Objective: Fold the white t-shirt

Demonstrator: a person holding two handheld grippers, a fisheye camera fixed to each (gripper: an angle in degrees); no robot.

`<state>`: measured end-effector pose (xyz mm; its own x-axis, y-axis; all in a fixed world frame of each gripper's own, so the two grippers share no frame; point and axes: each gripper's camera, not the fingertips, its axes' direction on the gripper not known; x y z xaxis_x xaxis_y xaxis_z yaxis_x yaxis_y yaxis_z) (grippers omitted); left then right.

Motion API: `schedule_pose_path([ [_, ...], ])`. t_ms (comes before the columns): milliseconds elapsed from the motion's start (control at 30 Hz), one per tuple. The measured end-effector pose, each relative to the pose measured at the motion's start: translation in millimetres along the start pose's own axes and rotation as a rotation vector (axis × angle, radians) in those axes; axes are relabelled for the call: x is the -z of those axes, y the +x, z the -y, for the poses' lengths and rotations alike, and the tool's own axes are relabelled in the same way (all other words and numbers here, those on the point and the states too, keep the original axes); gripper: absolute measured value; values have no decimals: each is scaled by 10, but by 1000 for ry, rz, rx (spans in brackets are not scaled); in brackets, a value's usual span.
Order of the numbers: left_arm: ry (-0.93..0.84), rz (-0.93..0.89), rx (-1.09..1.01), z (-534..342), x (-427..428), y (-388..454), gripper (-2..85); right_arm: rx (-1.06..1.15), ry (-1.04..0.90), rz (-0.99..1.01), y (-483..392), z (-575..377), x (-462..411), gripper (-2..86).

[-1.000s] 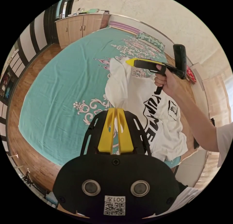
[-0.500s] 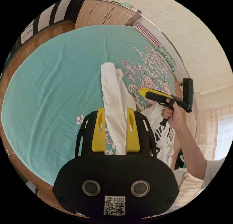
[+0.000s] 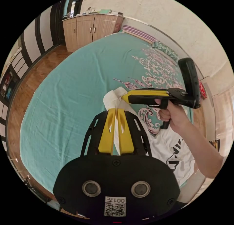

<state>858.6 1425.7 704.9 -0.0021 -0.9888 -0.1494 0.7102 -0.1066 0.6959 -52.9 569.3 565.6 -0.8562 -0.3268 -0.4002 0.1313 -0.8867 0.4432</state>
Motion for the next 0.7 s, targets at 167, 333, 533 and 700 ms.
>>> schedule_pose_path([
  [167,-7,-23,34,110,155,-604,-9,85,-49,-61,-7,350,-90,30],
  [333,-137,-75,172,162,-234,-1186,-9,120,-195,-146,-73,340,-574,53],
  [533,-134,-6,351,104,-234,-1350,-14,-60,59,-382,-172,-588,574,41],
  [700,-145,-65,126,402,-224,-536,-10,-274,104,-750,342,-1876,1874,58],
])
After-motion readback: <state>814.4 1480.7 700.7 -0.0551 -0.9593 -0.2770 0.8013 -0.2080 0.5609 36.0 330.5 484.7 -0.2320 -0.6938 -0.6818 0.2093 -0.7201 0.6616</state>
